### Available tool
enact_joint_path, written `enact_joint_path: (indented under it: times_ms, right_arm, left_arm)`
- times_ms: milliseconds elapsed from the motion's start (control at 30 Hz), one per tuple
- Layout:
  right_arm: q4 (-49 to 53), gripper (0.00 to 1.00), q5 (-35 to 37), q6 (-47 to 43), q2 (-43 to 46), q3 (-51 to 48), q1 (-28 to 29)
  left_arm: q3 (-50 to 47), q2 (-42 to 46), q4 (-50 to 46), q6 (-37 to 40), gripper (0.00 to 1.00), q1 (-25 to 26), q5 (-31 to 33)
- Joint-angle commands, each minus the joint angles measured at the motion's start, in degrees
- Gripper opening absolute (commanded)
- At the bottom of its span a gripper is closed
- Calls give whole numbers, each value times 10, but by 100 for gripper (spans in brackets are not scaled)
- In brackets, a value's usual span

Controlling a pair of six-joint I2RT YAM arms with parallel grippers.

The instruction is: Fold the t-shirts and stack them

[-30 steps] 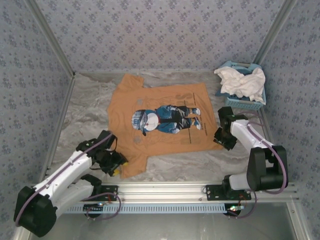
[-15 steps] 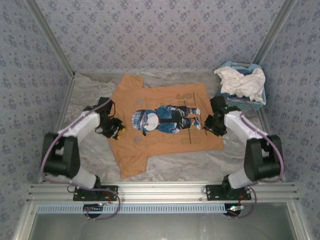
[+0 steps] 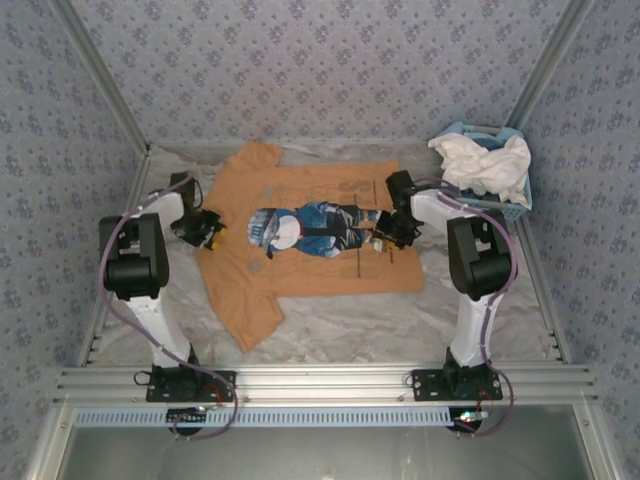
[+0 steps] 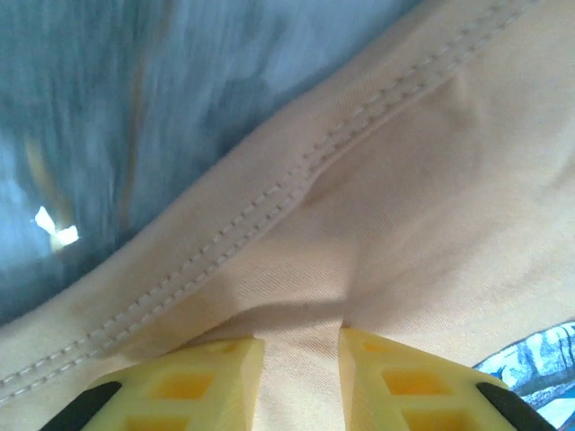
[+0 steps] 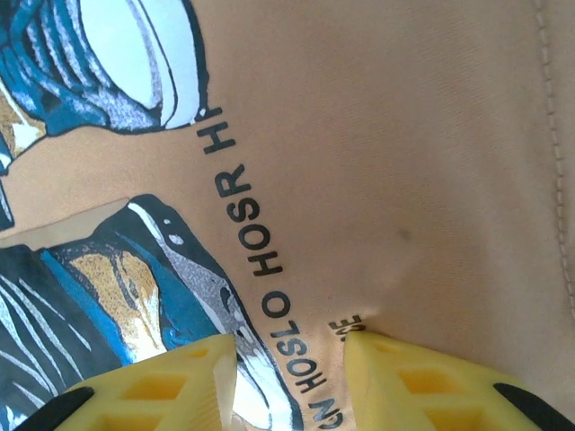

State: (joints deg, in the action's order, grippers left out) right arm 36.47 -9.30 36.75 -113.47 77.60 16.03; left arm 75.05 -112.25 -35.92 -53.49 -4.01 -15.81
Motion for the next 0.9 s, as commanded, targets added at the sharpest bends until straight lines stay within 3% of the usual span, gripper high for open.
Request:
enact_joint_path:
  times_ms: [0,167,233,367,533,667,867]
  right_arm:
    - [27,41,-13,23,-31,27,12]
    - [22,48,-6,7,17,33,11]
    - [15,53,-7,-2,58,20,13]
    - [37,58,-26,2,146,-36,11]
    - [66,58,-73,1,232,-128,7]
    - [76,59,-111,-2,283,-184,7]
    - [65,59,-146,2,328,-263,-22]
  left_arm:
    - [36,-40,-11,69,34,-17,16]
    - [56,32,-73,108,52,-10,45]
    - [27,91,-121,112,53,-1,75]
    - [-118,226,-202,98,51,46,90]
    - [-318,386,-264,31,50,141,43]
    - [-416,483,-246,-20,50,174,-4]
    - [-447,444,-149,-55,50,183,-33]
